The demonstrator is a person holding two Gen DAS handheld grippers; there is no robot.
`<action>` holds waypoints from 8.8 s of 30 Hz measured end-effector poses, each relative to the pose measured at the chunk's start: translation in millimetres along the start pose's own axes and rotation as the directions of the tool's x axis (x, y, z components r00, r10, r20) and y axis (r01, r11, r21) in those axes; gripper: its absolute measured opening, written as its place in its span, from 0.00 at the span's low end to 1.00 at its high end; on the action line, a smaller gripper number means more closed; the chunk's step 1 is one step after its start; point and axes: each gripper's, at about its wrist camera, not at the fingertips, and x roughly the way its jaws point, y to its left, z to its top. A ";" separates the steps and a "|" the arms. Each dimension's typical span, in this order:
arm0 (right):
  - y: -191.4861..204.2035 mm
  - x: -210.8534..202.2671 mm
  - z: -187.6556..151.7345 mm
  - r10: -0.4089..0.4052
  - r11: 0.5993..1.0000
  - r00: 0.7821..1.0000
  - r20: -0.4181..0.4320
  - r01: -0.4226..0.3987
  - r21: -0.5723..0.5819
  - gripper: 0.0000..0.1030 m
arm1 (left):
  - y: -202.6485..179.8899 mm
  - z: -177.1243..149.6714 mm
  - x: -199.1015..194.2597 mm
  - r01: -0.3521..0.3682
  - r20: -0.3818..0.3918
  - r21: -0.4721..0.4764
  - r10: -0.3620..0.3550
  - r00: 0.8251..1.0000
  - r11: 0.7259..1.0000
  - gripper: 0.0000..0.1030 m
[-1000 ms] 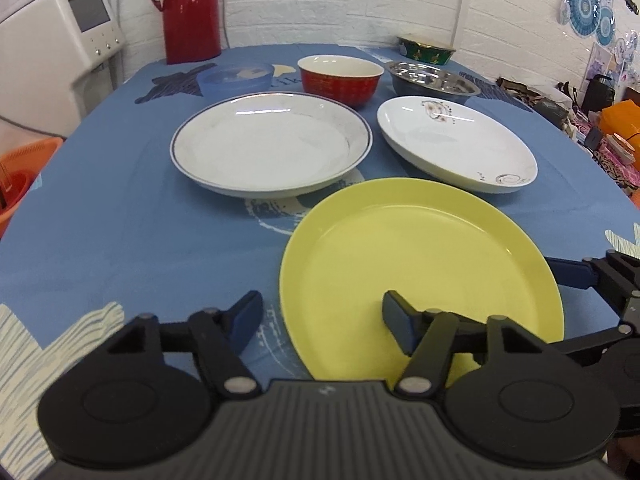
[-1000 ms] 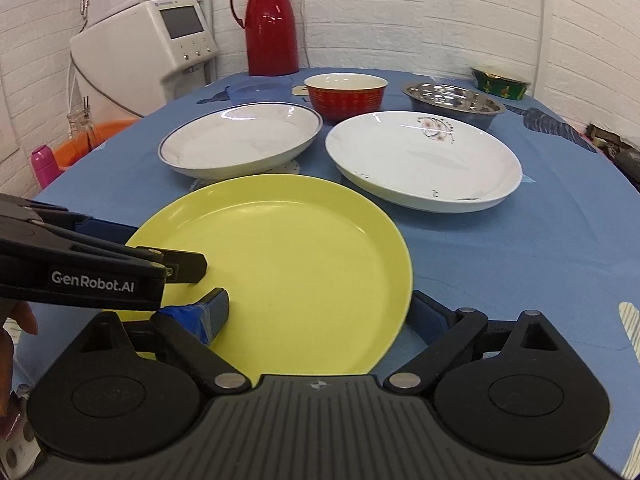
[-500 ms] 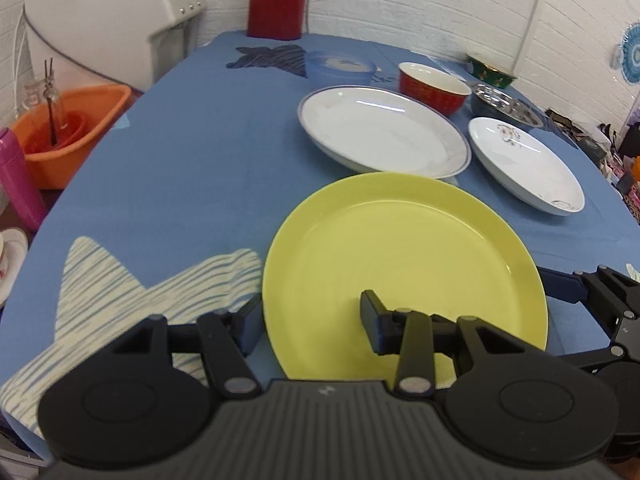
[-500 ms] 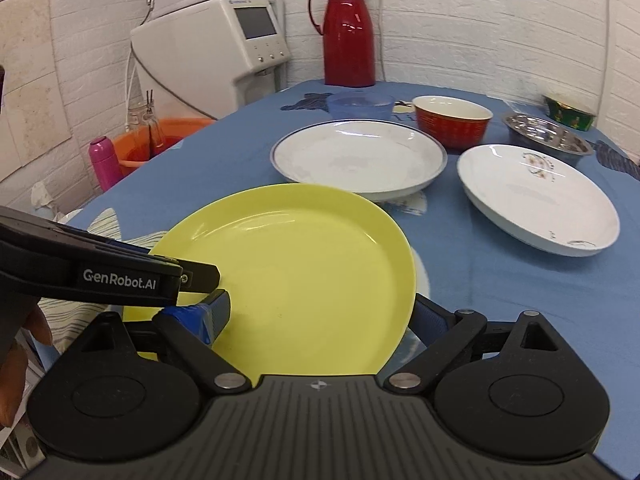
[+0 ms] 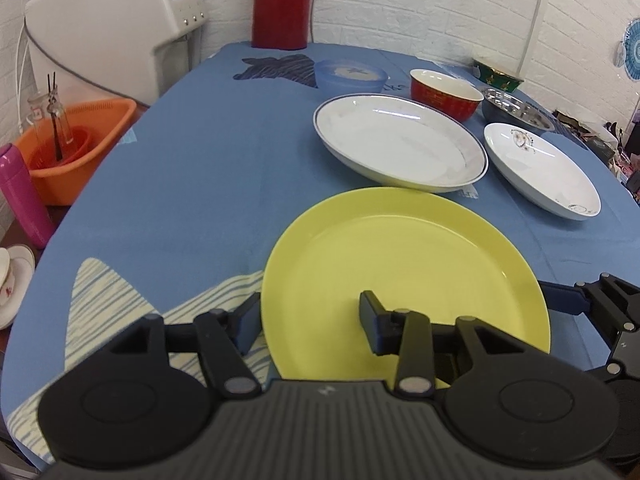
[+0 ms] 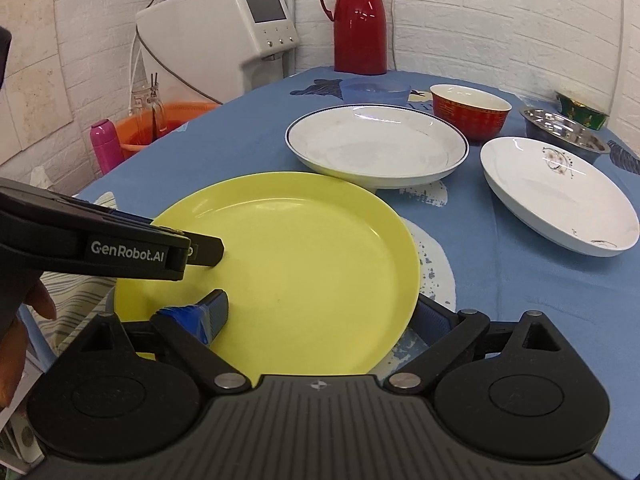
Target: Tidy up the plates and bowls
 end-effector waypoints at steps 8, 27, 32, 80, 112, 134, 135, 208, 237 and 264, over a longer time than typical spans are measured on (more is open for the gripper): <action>-51.5 -34.9 46.4 -0.081 0.996 0.983 0.164 0.073 0.054 0.80 | 20.0 36.3 -14.9 0.030 0.110 -0.053 -0.025 0.994 0.998 0.73; -57.8 119.0 120.5 -0.079 0.994 0.995 -0.056 0.074 -0.079 0.83 | 61.4 113.9 64.4 -0.006 0.047 -0.126 0.012 0.999 0.992 0.74; -48.9 121.9 125.9 0.000 0.997 0.999 -0.039 -0.003 -0.073 0.81 | 58.8 119.4 77.5 -0.009 0.033 -0.114 0.013 0.999 0.993 0.74; 6.8 -16.1 53.0 0.082 0.996 0.993 0.081 -0.083 0.008 0.82 | -10.3 58.3 -19.9 -0.045 0.097 0.004 0.044 0.994 0.999 0.25; 2.5 -36.2 12.4 0.054 0.990 0.994 0.099 -0.067 0.128 0.80 | -0.8 13.7 -31.7 -0.025 0.156 -0.046 0.032 0.987 0.999 0.66; -89.2 -50.6 19.7 -0.151 0.966 0.987 0.053 0.136 0.218 0.81 | -64.4 42.9 -14.0 0.076 0.098 0.028 -0.078 0.992 0.997 0.73; -93.8 -51.7 19.2 -0.163 0.963 0.985 0.051 0.147 0.226 0.81 | -68.7 44.9 -12.0 0.077 0.094 0.033 -0.080 0.992 0.997 0.73; -2.6 -21.3 54.6 0.055 0.998 0.995 0.080 -0.058 0.034 0.82 | -21.3 59.7 -24.8 -0.022 0.003 -0.046 0.022 1.000 0.999 0.32; 16.3 -36.1 23.5 0.004 1.000 0.998 0.069 -0.005 0.010 0.81 | -3.5 16.7 -52.4 -0.019 0.136 -0.023 0.022 0.990 1.000 0.58; -239.5 47.3 164.4 -0.386 0.908 0.918 -0.091 0.396 0.135 0.81 | -54.5 56.5 -4.2 0.106 0.032 0.016 -0.106 0.994 0.994 0.72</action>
